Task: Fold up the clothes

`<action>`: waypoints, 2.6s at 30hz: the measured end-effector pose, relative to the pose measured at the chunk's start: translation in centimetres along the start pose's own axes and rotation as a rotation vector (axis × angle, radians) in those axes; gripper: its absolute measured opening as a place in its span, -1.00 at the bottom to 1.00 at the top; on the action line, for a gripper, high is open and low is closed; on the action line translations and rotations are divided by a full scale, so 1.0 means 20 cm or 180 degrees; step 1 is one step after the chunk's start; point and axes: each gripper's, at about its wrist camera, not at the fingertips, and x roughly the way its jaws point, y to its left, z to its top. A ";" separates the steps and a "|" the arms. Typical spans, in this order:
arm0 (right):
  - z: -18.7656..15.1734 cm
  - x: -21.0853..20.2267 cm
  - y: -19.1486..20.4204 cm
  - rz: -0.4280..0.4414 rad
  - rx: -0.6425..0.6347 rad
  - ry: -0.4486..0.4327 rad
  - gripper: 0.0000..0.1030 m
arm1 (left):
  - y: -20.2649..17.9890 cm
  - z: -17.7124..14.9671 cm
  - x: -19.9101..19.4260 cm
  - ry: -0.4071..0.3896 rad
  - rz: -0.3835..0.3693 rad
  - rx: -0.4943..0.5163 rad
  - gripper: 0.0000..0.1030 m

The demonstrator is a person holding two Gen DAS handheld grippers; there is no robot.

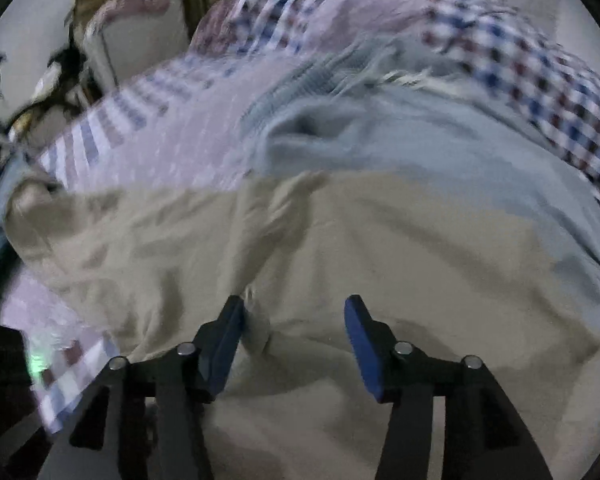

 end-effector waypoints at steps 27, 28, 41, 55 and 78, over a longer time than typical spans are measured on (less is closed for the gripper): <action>-1.10 -0.59 -1.94 -0.0227 0.2380 -0.0486 -0.13 | -0.03 -0.04 0.01 -0.0155 0.0206 0.0324 -0.94; -1.09 -0.57 -1.93 -0.0223 0.2318 -0.0477 -0.49 | -0.03 -0.04 0.01 -0.0161 0.0216 0.0340 -0.94; -1.01 -0.55 -1.82 -0.1248 0.2005 0.0009 -0.86 | -0.04 -0.04 0.02 -0.0117 0.0265 0.0404 -0.90; -0.79 -0.87 -1.48 -0.1336 0.2128 -0.0456 -0.12 | 0.08 0.15 -0.22 -0.0127 -0.0095 -0.0160 -0.15; 0.29 -0.27 0.61 0.0592 0.0242 -0.0391 0.22 | 0.42 0.57 -0.97 -0.1297 0.0130 -0.0171 0.61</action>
